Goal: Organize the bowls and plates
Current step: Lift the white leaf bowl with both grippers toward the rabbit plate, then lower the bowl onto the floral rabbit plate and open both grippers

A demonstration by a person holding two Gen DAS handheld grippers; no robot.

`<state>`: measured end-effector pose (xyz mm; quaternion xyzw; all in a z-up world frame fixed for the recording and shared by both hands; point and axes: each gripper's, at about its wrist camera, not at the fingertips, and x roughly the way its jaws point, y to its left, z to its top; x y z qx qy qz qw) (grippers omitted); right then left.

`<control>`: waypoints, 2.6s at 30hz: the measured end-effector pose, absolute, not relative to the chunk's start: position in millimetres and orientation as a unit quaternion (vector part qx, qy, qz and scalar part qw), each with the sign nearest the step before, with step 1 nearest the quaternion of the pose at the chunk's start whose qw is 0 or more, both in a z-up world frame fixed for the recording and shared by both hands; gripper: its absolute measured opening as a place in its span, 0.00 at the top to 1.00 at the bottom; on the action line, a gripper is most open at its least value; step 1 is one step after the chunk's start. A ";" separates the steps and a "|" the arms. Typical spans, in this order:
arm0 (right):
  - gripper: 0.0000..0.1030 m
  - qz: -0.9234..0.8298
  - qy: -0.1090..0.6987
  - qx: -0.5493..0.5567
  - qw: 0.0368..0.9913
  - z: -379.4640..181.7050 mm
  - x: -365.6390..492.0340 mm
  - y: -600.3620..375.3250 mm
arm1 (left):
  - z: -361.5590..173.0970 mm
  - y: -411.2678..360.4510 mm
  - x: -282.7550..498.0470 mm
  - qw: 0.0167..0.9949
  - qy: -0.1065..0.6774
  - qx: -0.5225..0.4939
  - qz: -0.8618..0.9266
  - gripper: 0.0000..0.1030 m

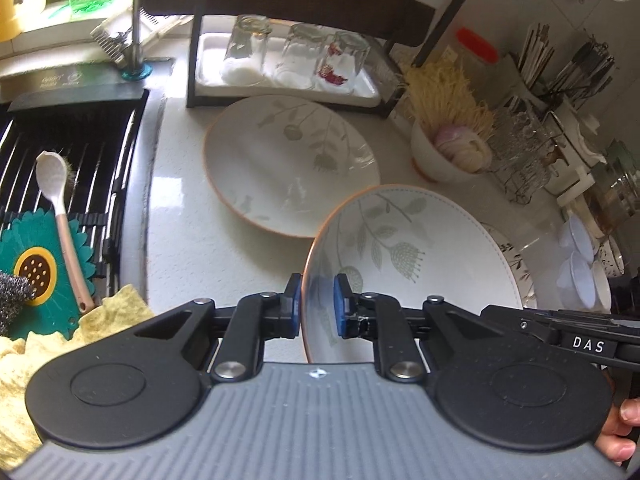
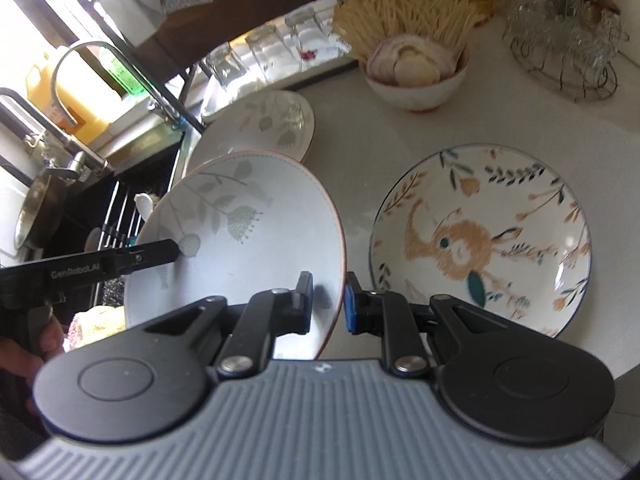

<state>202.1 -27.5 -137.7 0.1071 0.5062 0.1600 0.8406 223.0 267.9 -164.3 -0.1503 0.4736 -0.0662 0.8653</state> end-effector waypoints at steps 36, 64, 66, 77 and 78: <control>0.82 0.100 0.458 0.184 0.864 -146.0 197.0 -164.9 | -153.5 123.6 282.7 0.852 0.499 -0.093 -0.126 0.84; 0.82 0.058 0.481 0.143 0.863 -184.7 220.8 -178.0 | -211.4 96.7 314.7 0.807 0.565 -0.111 -0.126 0.84; 0.82 0.057 0.480 0.135 0.865 -184.9 222.4 -177.3 | -213.4 96.6 315.4 0.806 0.567 -0.114 -0.127 0.84; 0.81 0.043 0.490 0.145 0.859 -199.3 221.5 -177.7 | -224.0 93.7 316.7 0.798 0.578 -0.108 -0.133 0.84; 0.81 0.043 0.489 0.147 0.859 -200.0 222.1 -177.4 | -224.0 94.0 317.3 0.797 0.578 -0.111 -0.133 0.84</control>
